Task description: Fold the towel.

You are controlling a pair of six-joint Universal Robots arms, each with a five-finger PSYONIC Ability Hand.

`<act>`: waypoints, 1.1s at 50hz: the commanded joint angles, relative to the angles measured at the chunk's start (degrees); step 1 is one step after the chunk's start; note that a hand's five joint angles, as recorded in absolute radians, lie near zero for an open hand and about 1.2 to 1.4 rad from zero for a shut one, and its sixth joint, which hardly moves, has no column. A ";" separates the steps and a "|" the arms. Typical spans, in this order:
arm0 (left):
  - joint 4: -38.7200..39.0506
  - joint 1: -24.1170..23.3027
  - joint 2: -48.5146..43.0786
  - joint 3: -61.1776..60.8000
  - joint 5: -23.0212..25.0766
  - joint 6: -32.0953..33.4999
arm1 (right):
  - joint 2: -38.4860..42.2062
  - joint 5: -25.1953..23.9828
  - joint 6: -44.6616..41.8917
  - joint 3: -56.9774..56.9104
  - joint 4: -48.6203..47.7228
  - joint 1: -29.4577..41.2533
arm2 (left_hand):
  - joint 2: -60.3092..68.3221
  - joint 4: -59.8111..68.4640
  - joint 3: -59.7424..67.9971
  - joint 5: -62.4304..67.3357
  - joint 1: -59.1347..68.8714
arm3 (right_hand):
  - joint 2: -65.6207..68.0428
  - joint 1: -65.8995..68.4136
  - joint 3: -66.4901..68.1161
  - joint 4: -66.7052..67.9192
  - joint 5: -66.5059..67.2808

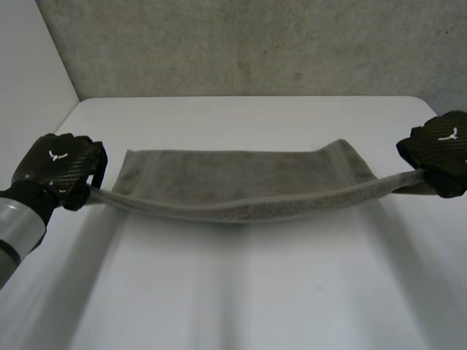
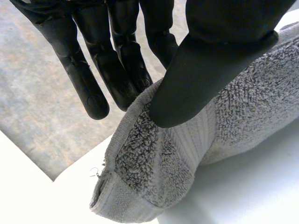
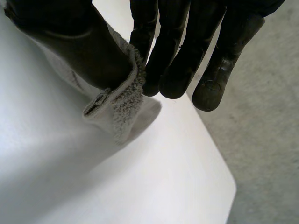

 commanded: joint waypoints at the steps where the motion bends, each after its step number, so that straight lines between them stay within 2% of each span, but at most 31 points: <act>1: -0.53 0.71 2.03 0.84 1.01 0.40 | -1.13 -4.23 -0.29 -0.41 -1.15 -1.32 | 10.29 10.22 10.31 20.41 10.72 | 3.92 4.03 3.20 3.47 3.55; 2: -0.52 0.71 2.03 0.85 1.01 0.40 | -1.12 -4.24 -0.30 -0.40 -1.16 -1.32 | 10.29 10.22 10.31 20.41 10.72 | 3.92 4.03 3.20 3.47 3.55; 4: 1.06 0.80 1.06 1.38 1.01 0.40 | 4.03 -4.15 -2.83 -1.02 -2.82 -1.06 | 10.29 10.22 10.31 20.41 10.72 | 3.92 4.03 3.20 3.47 3.55; 6: 5.43 0.62 -4.53 2.69 0.83 1.19 | 6.93 -3.63 -4.50 -1.89 -3.70 -0.45 | 10.29 10.22 10.31 20.41 10.72 | 3.92 4.03 3.20 3.47 3.55; 7: 5.45 0.62 -4.57 2.69 0.83 1.19 | 6.96 -3.62 -4.52 -1.90 -3.71 -0.44 | 10.29 10.22 10.31 20.41 10.72 | 3.92 4.03 3.20 3.47 3.55; 9: 8.96 0.27 -11.21 4.96 0.13 1.28 | 12.30 -1.18 -6.97 -5.13 -3.80 0.43 | 10.29 10.22 10.31 20.41 10.72 | 3.92 4.03 3.20 3.47 3.55; 10: 8.97 0.27 -11.25 4.98 0.13 1.28 | 12.32 -1.16 -6.98 -5.15 -3.80 0.44 | 10.29 10.22 10.31 20.41 10.72 | 3.92 4.03 3.20 3.47 3.55; 12: 9.93 0.27 -17.19 8.04 -0.22 1.19 | 17.66 2.60 -6.98 -8.21 -3.88 1.66 | 10.29 10.22 10.31 20.41 10.72 | 3.92 4.03 3.20 3.47 3.55; 17: 10.29 -0.34 -24.49 12.08 -0.75 1.28 | 23.99 6.91 -6.89 -11.29 -4.41 4.64 | 10.29 10.22 10.31 20.41 10.72 | 3.92 4.03 3.20 3.47 3.55; 23: 10.73 -1.13 -32.08 17.90 -0.93 1.28 | 29.99 8.07 -6.27 -14.38 -7.40 7.20 | 10.29 10.22 10.31 20.41 10.72 | 3.92 4.03 3.20 3.47 3.55; 25: 11.51 -1.83 -37.32 23.14 -1.45 1.28 | 33.40 9.20 -3.83 -16.39 -13.25 8.52 | 10.29 10.22 10.31 20.41 10.72 | 3.92 4.03 3.20 3.47 3.55; 26: 11.52 -1.84 -37.35 23.17 -1.45 1.28 | 33.42 9.21 -3.81 -16.40 -13.29 8.52 | 10.29 10.22 10.31 20.41 10.72 | 3.92 4.03 3.20 3.47 3.55; 28: 12.13 -2.45 -42.60 28.51 -3.81 1.28 | 36.22 11.22 -0.05 -17.98 -21.33 9.75 | 10.29 10.22 10.31 20.41 10.72 | 3.92 4.03 3.20 3.47 3.55; 29: 12.13 -2.45 -42.62 28.53 -3.83 1.28 | 36.23 11.23 -0.03 -17.98 -21.37 9.75 | 10.29 10.22 10.31 20.41 10.72 | 3.92 4.03 3.20 3.47 3.55; 33: 12.39 -4.03 -50.07 37.03 -9.17 1.28 | 39.82 12.20 1.90 -19.30 -32.85 11.59 | 10.29 10.22 10.31 20.41 10.72 | 3.92 4.03 3.20 3.47 3.55; 39: 15.03 -4.30 -54.31 42.33 -10.95 1.11 | 43.79 12.64 1.64 -20.71 -41.33 12.74 | 10.29 10.22 10.31 20.41 10.72 | 3.92 4.03 3.20 3.47 3.55; 41: 18.18 -4.56 -55.71 43.99 -10.95 1.28 | 46.59 12.64 1.55 -22.28 -43.60 12.92 | 10.29 10.22 10.31 20.41 10.72 | 3.92 4.03 3.20 3.47 3.55; 51: 22.15 -5.88 -59.23 46.37 -10.86 1.11 | 52.83 12.55 1.37 -27.12 -44.23 13.18 | 10.29 10.22 10.31 20.41 10.72 | 3.92 4.03 3.20 3.47 3.55; 52: 22.15 -5.97 -59.93 46.81 -10.68 1.11 | 53.62 12.64 1.28 -27.73 -44.14 13.18 | -2.01 -2.08 -1.99 8.11 -1.58 | -9.51 -9.40 -10.23 -9.96 -9.88; 53: 22.15 -5.97 -59.94 46.81 -10.68 1.11 | 53.63 12.64 1.28 -27.74 -44.14 13.18 | -2.13 -2.20 -2.12 7.98 -1.70 | -9.64 -9.54 -10.37 -10.10 -10.01; 54: 21.98 -6.14 -60.55 47.25 -10.77 1.11 | 54.24 12.81 1.20 -28.09 -43.79 13.18 | -32.94 -33.01 -32.93 -22.82 -32.51 | -40.28 -40.18 -41.01 -40.74 -40.65; 55: 21.72 -6.32 -60.90 47.34 -10.94 1.19 | 54.25 13.25 1.11 -28.09 -43.70 13.18 | -55.07 -55.14 -55.05 -44.95 -54.64 | -64.57 -64.47 -65.29 -65.02 -64.94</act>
